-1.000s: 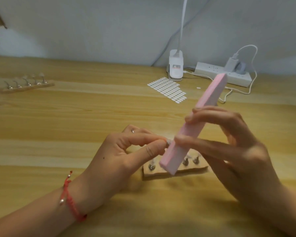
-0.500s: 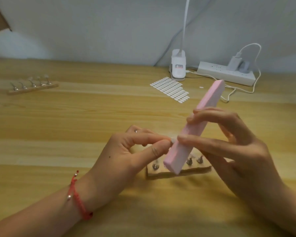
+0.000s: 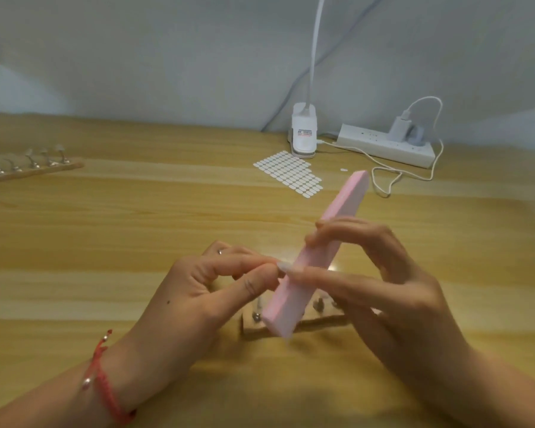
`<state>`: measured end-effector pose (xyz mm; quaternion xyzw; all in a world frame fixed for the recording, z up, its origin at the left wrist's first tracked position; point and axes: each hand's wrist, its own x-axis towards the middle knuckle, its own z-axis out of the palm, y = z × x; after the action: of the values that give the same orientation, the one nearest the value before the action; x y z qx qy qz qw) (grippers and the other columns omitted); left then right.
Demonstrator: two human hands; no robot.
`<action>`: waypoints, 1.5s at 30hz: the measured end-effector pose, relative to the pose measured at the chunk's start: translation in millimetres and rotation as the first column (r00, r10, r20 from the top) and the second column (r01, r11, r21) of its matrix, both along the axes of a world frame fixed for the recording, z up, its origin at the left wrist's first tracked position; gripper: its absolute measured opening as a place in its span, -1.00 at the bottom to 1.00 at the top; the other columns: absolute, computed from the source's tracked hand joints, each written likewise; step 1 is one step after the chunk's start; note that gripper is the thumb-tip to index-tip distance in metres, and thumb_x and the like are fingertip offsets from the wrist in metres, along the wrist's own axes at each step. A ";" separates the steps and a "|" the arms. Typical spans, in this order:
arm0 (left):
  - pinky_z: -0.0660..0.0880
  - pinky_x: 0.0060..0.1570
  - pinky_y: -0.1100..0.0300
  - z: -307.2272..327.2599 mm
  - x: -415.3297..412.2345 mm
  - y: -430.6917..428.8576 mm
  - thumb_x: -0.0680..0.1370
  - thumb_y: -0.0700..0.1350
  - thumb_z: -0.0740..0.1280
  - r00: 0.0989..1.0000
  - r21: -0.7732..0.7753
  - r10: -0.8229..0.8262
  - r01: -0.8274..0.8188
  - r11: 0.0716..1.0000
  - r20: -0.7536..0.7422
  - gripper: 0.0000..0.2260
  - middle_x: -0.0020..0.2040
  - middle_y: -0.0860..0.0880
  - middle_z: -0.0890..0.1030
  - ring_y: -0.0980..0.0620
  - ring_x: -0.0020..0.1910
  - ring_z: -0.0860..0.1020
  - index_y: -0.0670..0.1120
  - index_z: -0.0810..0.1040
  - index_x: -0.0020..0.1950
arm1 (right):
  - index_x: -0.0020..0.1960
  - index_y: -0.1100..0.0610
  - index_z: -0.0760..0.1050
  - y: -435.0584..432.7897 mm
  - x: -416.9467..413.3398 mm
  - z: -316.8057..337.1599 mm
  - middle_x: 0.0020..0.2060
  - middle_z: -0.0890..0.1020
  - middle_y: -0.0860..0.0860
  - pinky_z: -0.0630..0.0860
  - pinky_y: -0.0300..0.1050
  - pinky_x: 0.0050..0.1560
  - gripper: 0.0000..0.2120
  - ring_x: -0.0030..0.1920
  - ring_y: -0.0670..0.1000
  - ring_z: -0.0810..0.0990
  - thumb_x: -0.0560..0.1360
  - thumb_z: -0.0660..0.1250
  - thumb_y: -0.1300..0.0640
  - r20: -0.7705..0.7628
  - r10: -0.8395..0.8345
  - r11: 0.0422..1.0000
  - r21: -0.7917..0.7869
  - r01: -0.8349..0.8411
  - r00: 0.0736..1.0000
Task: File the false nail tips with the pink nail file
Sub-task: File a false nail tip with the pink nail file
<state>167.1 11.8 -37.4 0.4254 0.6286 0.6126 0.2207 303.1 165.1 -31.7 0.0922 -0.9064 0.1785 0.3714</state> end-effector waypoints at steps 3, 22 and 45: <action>0.39 -0.01 0.36 -0.4 2.0 0.5 0.30 0.17 0.37 1.000 0.009 -0.021 0.021 1.000 -0.014 -0.72 -0.20 0.11 0.66 0.07 -0.07 0.53 0.05 0.73 -0.16 | 0.07 0.09 0.70 -13.0 3.8 -7.5 0.12 0.57 0.02 0.35 0.04 0.39 -0.84 0.27 0.01 0.52 0.55 0.40 0.25 0.033 0.109 0.994 -0.018 -0.109 0.993; 0.40 0.08 0.22 0.2 3.3 -0.4 0.28 0.17 0.42 0.999 0.054 0.054 -0.053 0.997 -0.010 -0.82 -0.14 0.13 0.66 0.00 0.01 0.54 0.16 0.71 -0.20 | 0.15 -0.01 0.63 10.9 2.4 -0.3 0.15 0.53 0.13 0.43 0.01 0.31 -0.75 0.27 0.12 0.51 0.55 0.32 0.22 -0.068 -0.011 0.991 -0.136 0.002 0.998; 0.39 0.13 0.21 1.6 3.1 -2.0 0.38 0.10 0.44 0.952 0.121 0.209 -0.185 0.975 -0.224 -0.85 -0.09 0.21 0.65 0.08 0.05 0.57 0.17 0.68 -0.07 | 0.24 0.06 0.48 38.0 -0.4 4.6 0.15 0.50 0.11 0.33 -0.19 0.37 -0.70 0.24 0.21 0.50 0.53 0.30 0.26 -0.037 -0.243 0.966 -0.101 0.238 0.969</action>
<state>170.3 9.8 -35.8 0.4406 0.6585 0.6071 0.0609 302.7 203.2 -27.1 -0.0319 -0.8919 0.1732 0.4166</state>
